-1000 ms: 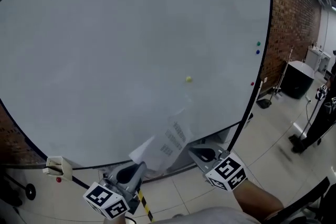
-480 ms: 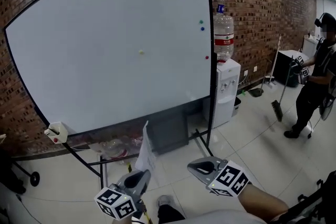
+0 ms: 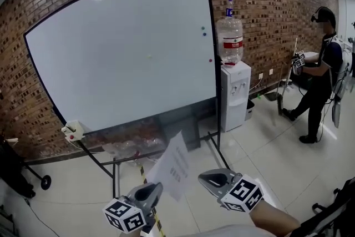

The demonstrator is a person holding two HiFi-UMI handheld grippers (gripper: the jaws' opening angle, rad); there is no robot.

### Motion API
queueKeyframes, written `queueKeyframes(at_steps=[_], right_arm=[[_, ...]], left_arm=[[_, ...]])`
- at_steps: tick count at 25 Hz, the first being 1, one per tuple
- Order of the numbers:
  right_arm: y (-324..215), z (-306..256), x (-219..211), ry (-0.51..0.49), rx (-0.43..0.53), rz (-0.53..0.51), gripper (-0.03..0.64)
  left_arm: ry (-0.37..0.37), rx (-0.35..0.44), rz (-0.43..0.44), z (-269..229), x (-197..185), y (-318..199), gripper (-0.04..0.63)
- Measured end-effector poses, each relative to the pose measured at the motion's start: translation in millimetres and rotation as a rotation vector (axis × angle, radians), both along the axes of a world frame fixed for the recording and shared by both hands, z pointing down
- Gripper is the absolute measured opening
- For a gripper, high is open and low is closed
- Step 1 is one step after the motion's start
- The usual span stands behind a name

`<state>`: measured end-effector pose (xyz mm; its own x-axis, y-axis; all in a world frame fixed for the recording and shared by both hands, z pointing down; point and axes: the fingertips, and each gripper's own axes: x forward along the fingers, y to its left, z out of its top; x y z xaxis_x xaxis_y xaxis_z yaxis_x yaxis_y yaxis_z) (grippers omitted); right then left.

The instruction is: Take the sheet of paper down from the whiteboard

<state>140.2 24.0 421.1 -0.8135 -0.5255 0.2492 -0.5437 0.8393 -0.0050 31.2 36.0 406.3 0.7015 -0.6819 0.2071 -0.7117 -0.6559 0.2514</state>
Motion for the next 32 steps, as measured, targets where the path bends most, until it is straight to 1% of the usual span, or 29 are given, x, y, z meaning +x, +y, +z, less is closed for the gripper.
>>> queueKeyframes(at_steps=[2, 5, 8, 12, 14, 18, 23, 29, 32], right_arm=[[12, 0, 3, -0.003, 0.006, 0.013, -0.002], [33, 9, 6, -0.002, -0.007, 0.045, -0.002], [70, 8, -6, 0.002, -0.026, 0.074, 0.0], [123, -10, -25, -0.025, -0.014, 0.094, 0.0], [145, -7, -32, -0.033, -0.021, 0.086, 0.0], [175, -4, -49, -0.053, -0.046, 0.072, 0.0], [197, -15, -63, -0.055, -0.052, 0.025, 0.0], [212, -7, -68, -0.015, -0.045, -0.015, 0.0], [212, -8, -67, -0.016, -0.053, -0.015, 0.0]], left_arm=[[0.001, 0.009, 0.012, 0, 5, 12, 0.002], [0.027, 0.008, 0.028, 9, 8, 37, 0.002], [0.046, -0.01, 0.057, 10, -4, 79, 0.002], [0.019, 0.003, 0.046, 8, -29, 132, 0.002], [0.004, 0.006, 0.039, 12, -39, 153, 0.002], [-0.016, 0.016, 0.035, 17, -50, 186, 0.002], [-0.006, 0.055, 0.031, 0, -56, 205, 0.002], [-0.006, 0.052, 0.041, 3, -50, 213, 0.002], [-0.009, 0.055, 0.043, 0, -49, 216, 0.002]])
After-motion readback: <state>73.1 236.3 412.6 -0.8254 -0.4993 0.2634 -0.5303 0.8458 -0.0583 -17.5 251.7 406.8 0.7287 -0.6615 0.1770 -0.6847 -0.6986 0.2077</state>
